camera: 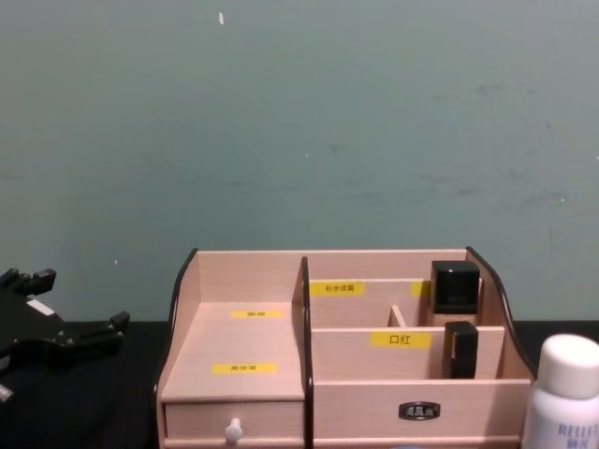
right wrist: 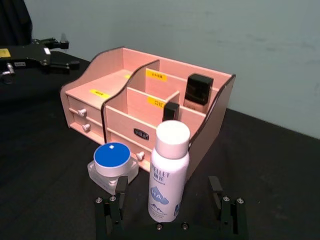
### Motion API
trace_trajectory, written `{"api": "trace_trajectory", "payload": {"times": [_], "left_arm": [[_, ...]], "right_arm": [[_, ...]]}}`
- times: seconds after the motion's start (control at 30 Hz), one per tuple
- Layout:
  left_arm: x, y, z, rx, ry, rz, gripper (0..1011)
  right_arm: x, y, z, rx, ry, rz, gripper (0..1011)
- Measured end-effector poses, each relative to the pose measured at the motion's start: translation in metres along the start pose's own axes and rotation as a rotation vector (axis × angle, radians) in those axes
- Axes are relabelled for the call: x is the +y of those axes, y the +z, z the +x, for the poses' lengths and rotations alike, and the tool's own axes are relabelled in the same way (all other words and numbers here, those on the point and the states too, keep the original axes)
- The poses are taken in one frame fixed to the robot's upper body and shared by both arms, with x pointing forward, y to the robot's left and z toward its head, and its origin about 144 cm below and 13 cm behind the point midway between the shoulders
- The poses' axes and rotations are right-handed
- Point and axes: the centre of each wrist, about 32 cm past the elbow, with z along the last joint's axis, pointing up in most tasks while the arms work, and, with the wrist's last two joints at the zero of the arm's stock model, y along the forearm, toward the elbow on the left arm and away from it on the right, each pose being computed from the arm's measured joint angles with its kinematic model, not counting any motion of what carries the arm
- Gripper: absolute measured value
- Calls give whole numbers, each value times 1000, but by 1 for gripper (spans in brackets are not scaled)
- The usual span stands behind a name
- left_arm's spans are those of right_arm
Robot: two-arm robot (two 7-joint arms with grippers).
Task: Pick up the facial cleanser and watermelon frost from the table and place them into the tiered storage box.
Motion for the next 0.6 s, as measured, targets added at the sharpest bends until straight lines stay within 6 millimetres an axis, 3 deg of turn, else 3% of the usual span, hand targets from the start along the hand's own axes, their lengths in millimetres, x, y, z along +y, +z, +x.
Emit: {"api": "trace_trajectory", "payload": {"times": [0.6], "left_arm": [[0,0,0,0,0,0,1001]], "right_arm": [[30,-15,12,24,21,-5,1000]]}}
